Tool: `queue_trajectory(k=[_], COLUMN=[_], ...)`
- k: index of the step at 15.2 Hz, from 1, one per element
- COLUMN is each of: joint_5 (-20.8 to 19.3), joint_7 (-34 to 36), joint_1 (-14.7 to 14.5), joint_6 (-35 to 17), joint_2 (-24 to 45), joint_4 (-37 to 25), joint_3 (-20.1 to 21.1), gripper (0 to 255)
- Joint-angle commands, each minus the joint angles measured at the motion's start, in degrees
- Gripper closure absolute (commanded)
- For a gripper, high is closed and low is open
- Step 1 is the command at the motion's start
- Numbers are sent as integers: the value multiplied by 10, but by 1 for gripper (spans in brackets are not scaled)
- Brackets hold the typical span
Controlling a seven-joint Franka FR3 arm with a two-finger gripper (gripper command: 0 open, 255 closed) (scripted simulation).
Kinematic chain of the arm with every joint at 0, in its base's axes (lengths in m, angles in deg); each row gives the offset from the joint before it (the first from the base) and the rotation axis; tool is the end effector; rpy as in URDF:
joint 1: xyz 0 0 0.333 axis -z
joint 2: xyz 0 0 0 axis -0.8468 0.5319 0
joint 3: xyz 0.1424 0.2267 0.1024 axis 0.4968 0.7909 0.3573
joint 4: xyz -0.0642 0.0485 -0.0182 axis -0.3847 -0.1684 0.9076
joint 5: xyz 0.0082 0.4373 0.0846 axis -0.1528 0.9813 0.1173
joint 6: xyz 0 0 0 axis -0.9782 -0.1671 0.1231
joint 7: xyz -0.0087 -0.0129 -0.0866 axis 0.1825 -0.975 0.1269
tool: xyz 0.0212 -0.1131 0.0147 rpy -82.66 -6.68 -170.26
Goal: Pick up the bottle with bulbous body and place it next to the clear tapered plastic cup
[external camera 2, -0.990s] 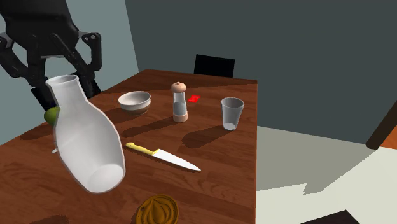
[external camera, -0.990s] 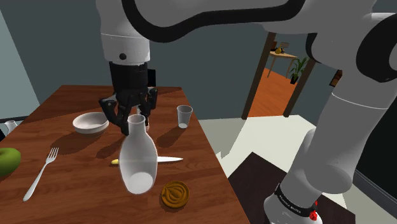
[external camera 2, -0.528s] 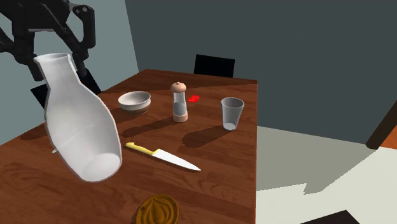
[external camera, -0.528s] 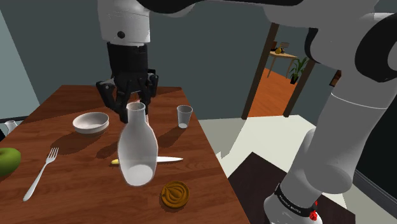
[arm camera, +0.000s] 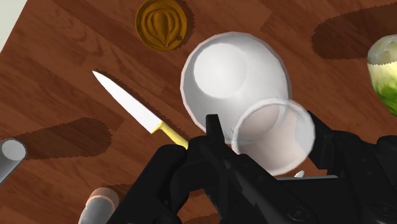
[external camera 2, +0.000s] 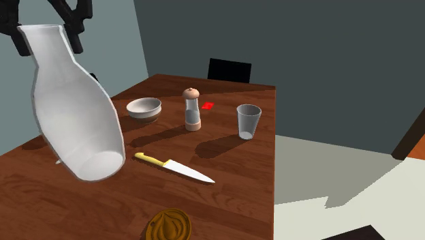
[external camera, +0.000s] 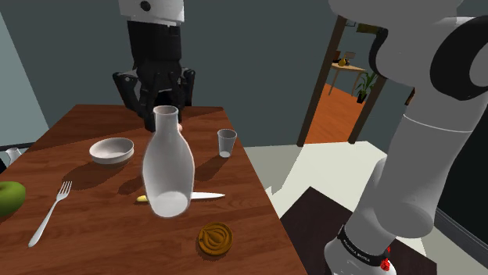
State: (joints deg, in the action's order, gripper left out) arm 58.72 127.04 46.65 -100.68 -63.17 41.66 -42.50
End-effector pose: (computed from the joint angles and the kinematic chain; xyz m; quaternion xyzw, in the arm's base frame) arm 0.4538 0.4315 0.5847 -0.9973 -0.0657 0.0315 0.0081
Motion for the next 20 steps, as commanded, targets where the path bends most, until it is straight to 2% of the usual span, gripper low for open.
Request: queue_trajectory(k=[1,10,20], joint_5=[-4,20,10], joint_7=[4,-134,-267], joint_1=[-3,76,144], joint_6=[16,13,23], joint_2=[7,-43,-31], joint_4=[-22,29,12], joint_3=[1,-60,-125], gripper=[255,255,255])
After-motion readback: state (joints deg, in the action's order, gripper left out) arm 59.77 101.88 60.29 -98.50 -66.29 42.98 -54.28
